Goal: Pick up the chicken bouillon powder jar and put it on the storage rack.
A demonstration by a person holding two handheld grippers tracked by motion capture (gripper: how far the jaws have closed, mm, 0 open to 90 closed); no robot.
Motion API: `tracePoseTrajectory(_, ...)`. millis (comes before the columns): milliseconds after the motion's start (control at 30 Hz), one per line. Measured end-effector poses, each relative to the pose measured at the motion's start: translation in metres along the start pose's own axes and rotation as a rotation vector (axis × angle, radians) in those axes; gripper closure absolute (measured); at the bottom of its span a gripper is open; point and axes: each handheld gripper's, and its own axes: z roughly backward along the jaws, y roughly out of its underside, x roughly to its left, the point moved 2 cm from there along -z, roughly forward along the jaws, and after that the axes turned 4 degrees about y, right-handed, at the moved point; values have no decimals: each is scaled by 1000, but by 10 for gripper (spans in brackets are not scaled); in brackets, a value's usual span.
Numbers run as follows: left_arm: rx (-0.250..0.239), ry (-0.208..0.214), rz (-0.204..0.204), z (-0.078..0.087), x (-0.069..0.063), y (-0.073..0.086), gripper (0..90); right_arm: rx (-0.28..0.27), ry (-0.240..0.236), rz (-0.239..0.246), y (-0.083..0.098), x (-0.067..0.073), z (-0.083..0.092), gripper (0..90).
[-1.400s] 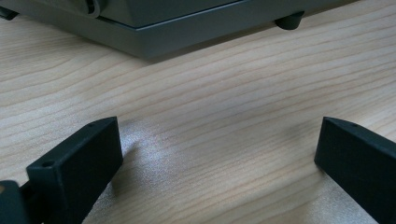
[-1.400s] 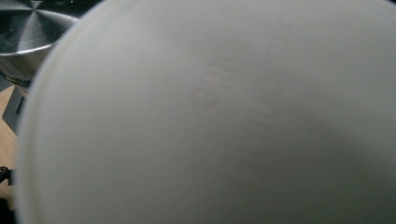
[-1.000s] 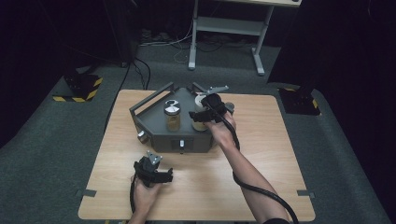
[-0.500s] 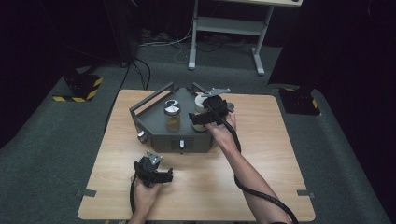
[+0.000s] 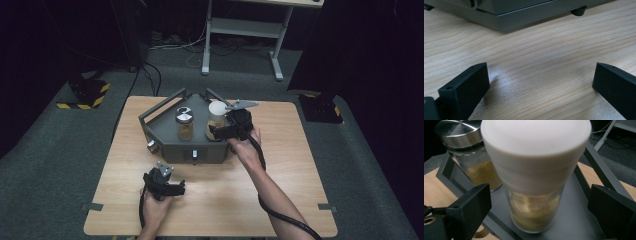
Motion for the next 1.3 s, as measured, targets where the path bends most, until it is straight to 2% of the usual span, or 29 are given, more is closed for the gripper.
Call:
tracePoseTrajectory(433,1,1,0,0,0,0,9,-25,-4,6,25,0,18,54)
tracePoseTrajectory(667,0,0,0,0,0,0,9,-52,-9,-3,41,-1,33,57)
tracePoseTrajectory(1033,1,0,0,0,0,0,9,-73,9,-32,70,-5,54,65)
tracePoseTrajectory(1167,0,0,0,0,0,0,9,-82,40,-22,80,-2,60,71)
tracePoseTrajectory(1300,1,0,0,0,0,0,8,-83,45,-33,90,-4,64,73)
